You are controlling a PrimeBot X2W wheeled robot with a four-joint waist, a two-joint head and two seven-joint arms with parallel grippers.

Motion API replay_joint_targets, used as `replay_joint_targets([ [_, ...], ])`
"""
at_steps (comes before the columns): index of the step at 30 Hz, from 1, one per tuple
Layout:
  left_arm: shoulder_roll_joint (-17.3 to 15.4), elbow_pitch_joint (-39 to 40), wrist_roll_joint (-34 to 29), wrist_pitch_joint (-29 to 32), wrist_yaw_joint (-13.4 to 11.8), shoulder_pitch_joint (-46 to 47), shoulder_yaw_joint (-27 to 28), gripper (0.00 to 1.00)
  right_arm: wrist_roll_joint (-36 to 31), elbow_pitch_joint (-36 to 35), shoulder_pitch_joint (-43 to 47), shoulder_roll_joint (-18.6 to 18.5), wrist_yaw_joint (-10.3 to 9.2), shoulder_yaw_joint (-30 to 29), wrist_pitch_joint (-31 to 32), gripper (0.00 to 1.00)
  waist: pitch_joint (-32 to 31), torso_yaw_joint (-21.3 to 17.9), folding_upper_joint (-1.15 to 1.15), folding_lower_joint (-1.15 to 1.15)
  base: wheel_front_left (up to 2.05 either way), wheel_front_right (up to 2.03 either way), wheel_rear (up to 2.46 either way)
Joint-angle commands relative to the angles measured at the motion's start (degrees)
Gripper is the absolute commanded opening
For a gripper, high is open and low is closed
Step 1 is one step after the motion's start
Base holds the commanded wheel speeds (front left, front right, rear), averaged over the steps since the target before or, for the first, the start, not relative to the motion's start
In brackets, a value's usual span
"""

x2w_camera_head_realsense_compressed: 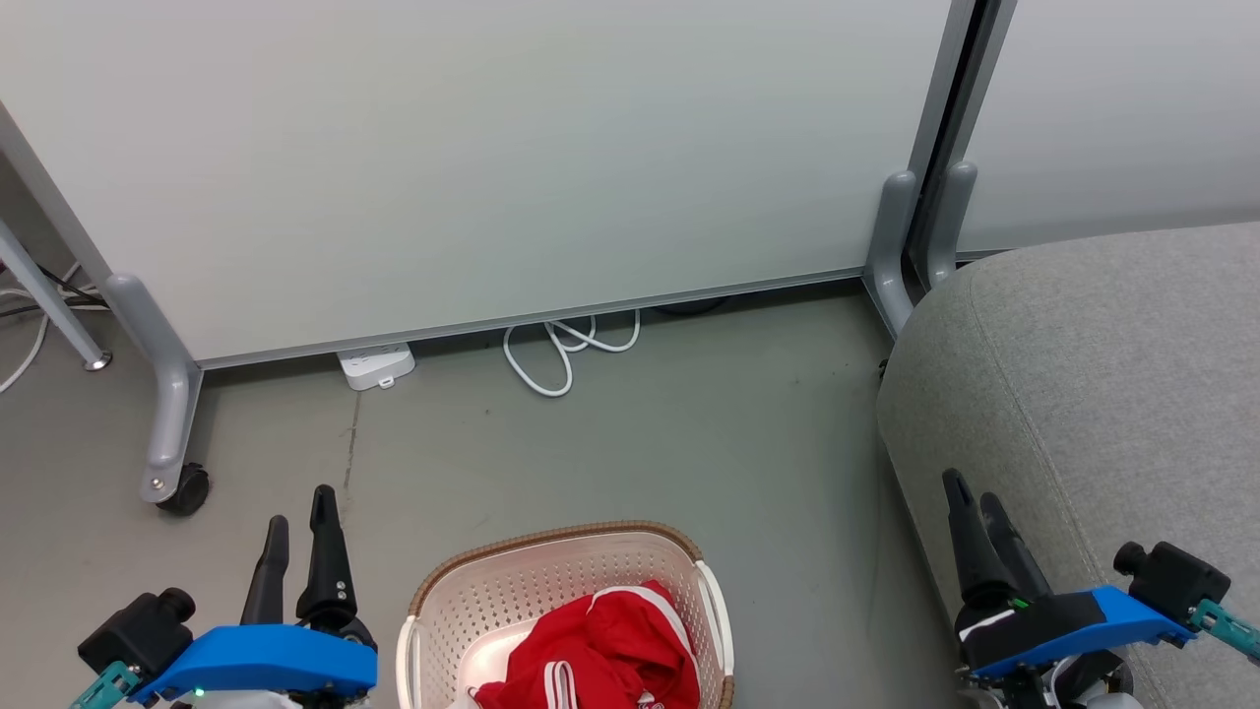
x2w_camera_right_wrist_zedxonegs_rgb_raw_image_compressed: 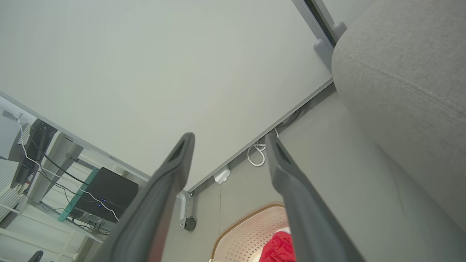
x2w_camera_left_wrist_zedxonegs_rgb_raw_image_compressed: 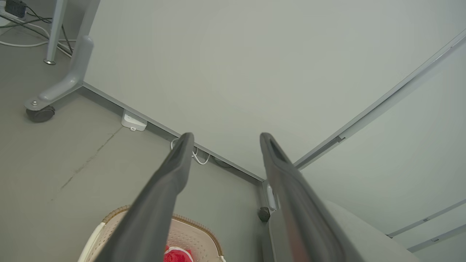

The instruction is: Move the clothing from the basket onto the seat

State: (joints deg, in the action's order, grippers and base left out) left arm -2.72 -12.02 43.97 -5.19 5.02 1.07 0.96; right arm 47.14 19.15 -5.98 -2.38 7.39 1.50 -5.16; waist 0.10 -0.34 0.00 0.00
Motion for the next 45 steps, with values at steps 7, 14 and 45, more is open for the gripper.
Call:
replay_joint_targets([
  [7,-0.46,0.95,-6.27,-1.67,0.04,0.04,-0.61,1.0,-6.28,0.05,-2.11,-0.44,0.08,0.77,-1.5,1.0,-0.08,0.04,0.0,0.0,0.0,0.0,0.0],
  [14,-0.51,0.56,-10.89,-2.78,0.21,-0.26,-0.75,1.0,-11.54,0.5,-2.41,-0.48,0.09,1.15,-2.26,1.0,-0.32,0.06,0.0,0.0,0.0,0.0,0.0],
  [45,-0.29,-1.05,-25.04,-6.88,1.08,-0.92,-0.92,1.0,-30.47,0.44,-2.6,-0.6,0.13,0.31,-4.06,1.0,-0.9,0.04,0.0,0.0,0.0,0.0,0.0],
])
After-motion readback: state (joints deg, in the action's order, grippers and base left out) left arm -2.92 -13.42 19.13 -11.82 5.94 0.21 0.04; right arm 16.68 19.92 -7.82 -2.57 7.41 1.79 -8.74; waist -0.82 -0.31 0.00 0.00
